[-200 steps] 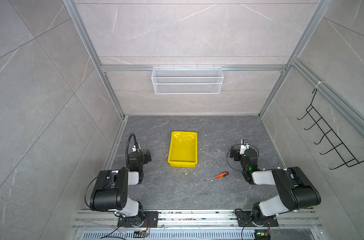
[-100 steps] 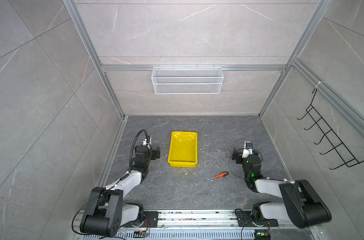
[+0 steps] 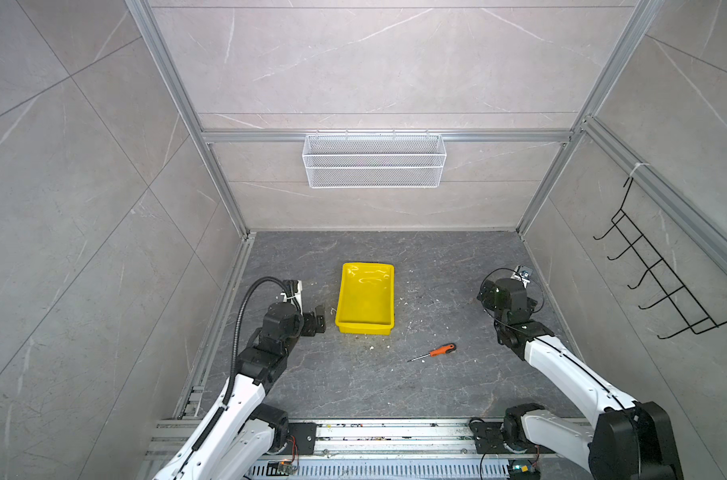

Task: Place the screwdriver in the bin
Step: 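Raise both arms, moving the right gripper toward the orange screwdriver, then lower the open right gripper over the screwdriver's orange handle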

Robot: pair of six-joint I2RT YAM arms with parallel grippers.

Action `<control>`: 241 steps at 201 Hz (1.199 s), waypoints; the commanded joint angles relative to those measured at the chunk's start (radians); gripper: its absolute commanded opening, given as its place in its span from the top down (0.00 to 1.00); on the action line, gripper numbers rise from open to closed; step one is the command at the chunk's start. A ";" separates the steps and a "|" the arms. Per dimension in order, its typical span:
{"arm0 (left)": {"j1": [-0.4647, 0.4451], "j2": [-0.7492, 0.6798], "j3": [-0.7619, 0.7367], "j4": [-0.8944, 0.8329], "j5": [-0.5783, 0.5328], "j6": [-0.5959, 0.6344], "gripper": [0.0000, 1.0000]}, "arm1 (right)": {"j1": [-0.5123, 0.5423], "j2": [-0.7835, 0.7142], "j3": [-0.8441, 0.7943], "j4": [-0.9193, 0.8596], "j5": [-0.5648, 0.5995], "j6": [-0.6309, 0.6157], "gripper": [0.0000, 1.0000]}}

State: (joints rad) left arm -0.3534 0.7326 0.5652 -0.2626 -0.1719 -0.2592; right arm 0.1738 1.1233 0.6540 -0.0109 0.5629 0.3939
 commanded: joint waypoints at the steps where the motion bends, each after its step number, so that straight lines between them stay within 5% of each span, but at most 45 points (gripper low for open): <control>1: 0.002 -0.023 -0.030 -0.098 0.025 -0.144 0.00 | 0.001 -0.043 0.083 -0.113 0.035 0.065 0.01; 36: 0.002 0.068 -0.005 -0.120 -0.011 -0.267 0.00 | 0.002 -0.115 0.160 -0.260 -0.042 0.082 0.01; 67: 0.004 0.137 0.064 -0.386 -0.381 -0.475 0.00 | 0.001 -0.164 0.236 -0.448 0.069 0.247 0.01; 79: 0.005 0.132 0.065 -0.425 -0.438 -0.504 0.00 | 0.003 -0.165 0.267 -0.507 0.064 0.283 0.01; 119: 0.005 0.089 0.014 -0.346 -0.389 -0.578 0.00 | 0.001 -0.103 0.353 -0.616 -0.052 0.267 0.01; 144: 0.002 0.045 -0.105 -0.139 -0.344 -0.414 0.00 | 0.002 -0.100 0.329 -0.542 -0.298 0.171 0.01; 172: 0.001 -0.007 -0.212 -0.065 -0.309 -0.445 0.00 | 0.010 -0.137 0.202 -0.398 -0.513 0.288 0.01; 241: 0.001 -0.008 -0.210 -0.090 -0.324 -0.468 0.00 | 0.341 -0.124 0.031 -0.515 -0.318 0.702 0.04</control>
State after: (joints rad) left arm -0.3531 0.7090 0.3336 -0.3820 -0.4706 -0.7174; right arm 0.4660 1.0172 0.7433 -0.4774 0.1867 0.9039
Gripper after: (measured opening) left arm 0.998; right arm 0.973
